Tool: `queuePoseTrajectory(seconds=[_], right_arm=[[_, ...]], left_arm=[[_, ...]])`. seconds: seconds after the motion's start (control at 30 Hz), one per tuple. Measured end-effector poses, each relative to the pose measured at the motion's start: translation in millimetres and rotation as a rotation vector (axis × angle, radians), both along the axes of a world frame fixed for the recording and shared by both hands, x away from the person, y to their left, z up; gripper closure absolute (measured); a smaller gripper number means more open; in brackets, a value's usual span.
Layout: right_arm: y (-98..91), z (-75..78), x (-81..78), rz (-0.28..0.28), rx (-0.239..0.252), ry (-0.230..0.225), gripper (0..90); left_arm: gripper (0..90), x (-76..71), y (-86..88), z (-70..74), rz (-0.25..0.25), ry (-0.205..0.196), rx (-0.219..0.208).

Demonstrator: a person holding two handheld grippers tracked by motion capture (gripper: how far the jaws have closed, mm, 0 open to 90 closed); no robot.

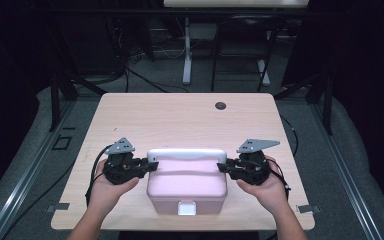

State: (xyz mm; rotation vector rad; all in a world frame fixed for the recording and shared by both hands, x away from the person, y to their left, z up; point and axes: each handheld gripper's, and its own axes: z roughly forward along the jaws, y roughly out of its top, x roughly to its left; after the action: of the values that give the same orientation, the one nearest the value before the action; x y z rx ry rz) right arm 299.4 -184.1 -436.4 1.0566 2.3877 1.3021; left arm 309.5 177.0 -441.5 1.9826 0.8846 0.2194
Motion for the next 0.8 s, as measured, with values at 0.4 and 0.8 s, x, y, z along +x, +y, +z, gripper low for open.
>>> queuePoseTrajectory(seconds=[0.4, 0.8], right_arm=[[-2.8, 6.7, 1.6, -0.01, 0.069, -0.02, 74.3], [-4.5, 9.6, 4.4, -0.017, 0.098, -0.012, 74.4]], left_arm=[[71.5, 3.6, 5.8, 5.0, 0.009, -0.015, -0.065], [67.0, -10.5, 16.1, 16.7, 0.033, -0.053, -0.067]])
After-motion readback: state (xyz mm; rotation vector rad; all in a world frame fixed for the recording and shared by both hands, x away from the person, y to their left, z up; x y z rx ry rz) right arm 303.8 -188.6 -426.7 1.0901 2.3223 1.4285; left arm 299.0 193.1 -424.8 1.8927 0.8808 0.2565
